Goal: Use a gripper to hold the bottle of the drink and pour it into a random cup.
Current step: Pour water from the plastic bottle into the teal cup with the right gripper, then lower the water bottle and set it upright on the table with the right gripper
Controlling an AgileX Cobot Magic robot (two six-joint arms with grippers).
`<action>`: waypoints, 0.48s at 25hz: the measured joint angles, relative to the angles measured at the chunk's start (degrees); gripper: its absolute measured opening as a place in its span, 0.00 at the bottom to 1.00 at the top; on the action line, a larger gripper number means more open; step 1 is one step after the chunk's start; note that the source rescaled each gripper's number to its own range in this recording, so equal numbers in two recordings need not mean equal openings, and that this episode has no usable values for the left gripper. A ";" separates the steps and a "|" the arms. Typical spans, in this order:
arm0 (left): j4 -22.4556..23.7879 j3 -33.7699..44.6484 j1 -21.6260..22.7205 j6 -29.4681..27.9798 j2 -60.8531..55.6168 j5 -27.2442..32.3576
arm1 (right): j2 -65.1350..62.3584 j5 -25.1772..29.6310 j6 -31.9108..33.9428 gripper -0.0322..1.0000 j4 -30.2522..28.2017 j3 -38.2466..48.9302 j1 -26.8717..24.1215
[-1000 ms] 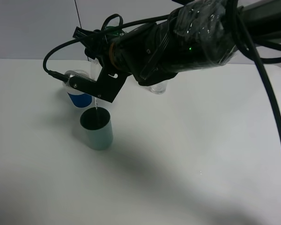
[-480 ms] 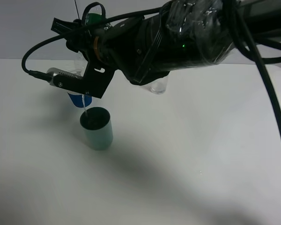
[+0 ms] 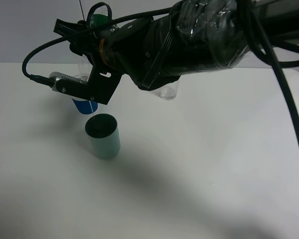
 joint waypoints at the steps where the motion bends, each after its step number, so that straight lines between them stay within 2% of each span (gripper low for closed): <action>1: 0.00 0.00 0.00 0.00 0.00 0.00 | 0.00 0.05 0.23 0.03 0.43 0.00 0.00; 5: 0.00 0.00 0.00 0.00 0.00 0.00 | 0.00 0.05 5.29 0.03 5.79 0.00 0.00; 8: 0.00 0.00 0.00 0.00 0.00 0.00 | 0.00 0.05 13.46 0.03 12.41 0.00 -0.21; 12: 0.00 0.00 0.00 0.00 0.00 0.00 | -0.17 0.70 24.45 0.03 24.27 0.00 -1.33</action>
